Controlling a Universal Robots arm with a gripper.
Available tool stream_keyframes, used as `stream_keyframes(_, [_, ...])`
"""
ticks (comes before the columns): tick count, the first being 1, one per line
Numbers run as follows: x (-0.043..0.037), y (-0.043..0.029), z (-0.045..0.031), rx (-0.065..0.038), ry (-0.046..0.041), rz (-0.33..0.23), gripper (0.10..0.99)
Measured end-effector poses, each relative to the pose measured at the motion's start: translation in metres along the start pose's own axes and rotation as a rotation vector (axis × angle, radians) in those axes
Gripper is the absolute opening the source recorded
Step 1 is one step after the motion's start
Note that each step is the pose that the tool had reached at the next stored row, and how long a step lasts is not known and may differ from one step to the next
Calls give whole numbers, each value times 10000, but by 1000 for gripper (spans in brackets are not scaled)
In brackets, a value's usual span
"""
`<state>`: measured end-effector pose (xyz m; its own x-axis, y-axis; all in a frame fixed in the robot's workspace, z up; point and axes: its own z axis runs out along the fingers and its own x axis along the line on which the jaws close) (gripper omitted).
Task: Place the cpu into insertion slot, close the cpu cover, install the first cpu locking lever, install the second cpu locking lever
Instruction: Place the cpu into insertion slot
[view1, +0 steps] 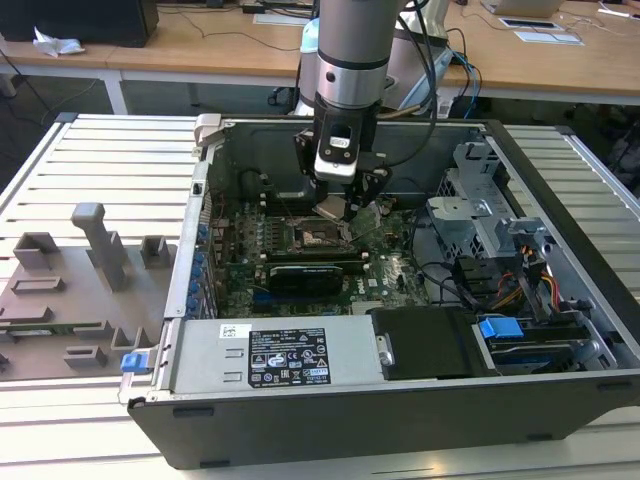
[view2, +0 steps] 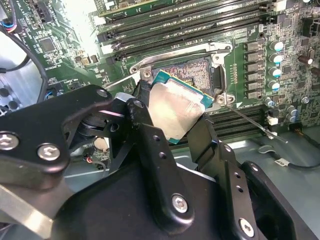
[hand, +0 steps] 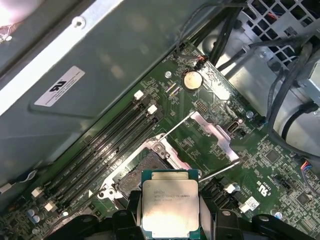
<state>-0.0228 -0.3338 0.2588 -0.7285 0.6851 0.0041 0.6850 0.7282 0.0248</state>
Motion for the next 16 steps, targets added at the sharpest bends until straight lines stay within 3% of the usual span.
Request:
stream_keyframes(6, [0,0,0,0,-7,259,541])
stream_keyframes(16, [0,0,1,0,-37,1274,541])
